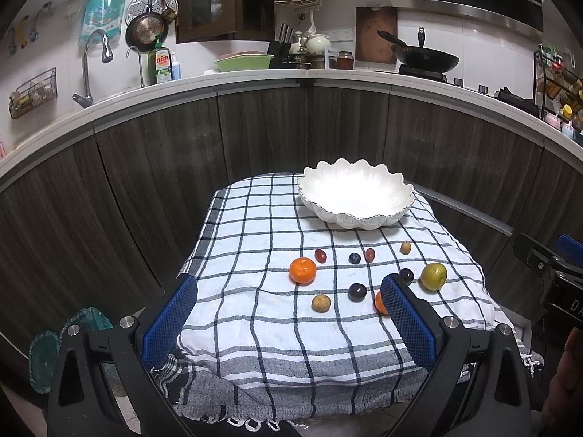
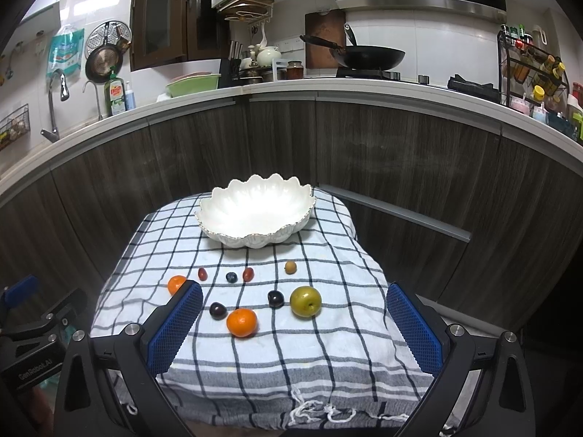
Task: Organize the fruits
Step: 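Lower the left tool onto the brown fruit while the right tool lowers onto the green plum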
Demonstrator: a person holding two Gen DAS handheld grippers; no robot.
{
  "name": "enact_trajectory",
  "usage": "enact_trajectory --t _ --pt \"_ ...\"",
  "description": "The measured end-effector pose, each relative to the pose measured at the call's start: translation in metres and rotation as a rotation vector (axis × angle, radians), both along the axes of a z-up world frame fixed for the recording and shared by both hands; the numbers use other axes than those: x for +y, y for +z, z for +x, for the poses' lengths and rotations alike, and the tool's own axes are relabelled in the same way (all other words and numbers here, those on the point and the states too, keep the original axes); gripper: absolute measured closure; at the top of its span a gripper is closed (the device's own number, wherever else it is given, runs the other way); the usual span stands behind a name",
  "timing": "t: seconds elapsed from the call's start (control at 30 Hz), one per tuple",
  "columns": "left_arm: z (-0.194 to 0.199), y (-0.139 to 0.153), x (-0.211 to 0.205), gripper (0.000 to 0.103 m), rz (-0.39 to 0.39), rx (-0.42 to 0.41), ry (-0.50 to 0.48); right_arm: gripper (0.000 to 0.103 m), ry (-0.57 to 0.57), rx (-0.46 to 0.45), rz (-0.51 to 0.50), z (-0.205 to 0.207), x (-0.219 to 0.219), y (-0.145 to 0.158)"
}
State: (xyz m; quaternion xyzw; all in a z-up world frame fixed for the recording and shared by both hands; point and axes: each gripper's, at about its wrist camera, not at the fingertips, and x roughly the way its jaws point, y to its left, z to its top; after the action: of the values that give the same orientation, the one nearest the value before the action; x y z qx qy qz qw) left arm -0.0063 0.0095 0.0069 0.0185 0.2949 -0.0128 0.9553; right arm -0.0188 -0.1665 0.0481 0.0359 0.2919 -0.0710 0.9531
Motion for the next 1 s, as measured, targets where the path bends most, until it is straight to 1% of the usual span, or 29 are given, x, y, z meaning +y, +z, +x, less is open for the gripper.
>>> enact_trajectory --t 0.2,0.5,1.0 --pt "0.001 -0.002 -0.001 0.000 0.001 0.007 0.000 0.001 0.002 0.002 0.000 0.001 0.000 0.000" --pt "0.015 -0.008 -0.002 0.000 0.009 0.030 -0.005 0.001 0.012 0.041 0.003 0.015 0.000 -0.007" --pt "0.049 -0.028 -0.012 0.000 0.059 0.102 -0.053 0.001 0.049 0.123 0.008 0.050 0.002 -0.029"
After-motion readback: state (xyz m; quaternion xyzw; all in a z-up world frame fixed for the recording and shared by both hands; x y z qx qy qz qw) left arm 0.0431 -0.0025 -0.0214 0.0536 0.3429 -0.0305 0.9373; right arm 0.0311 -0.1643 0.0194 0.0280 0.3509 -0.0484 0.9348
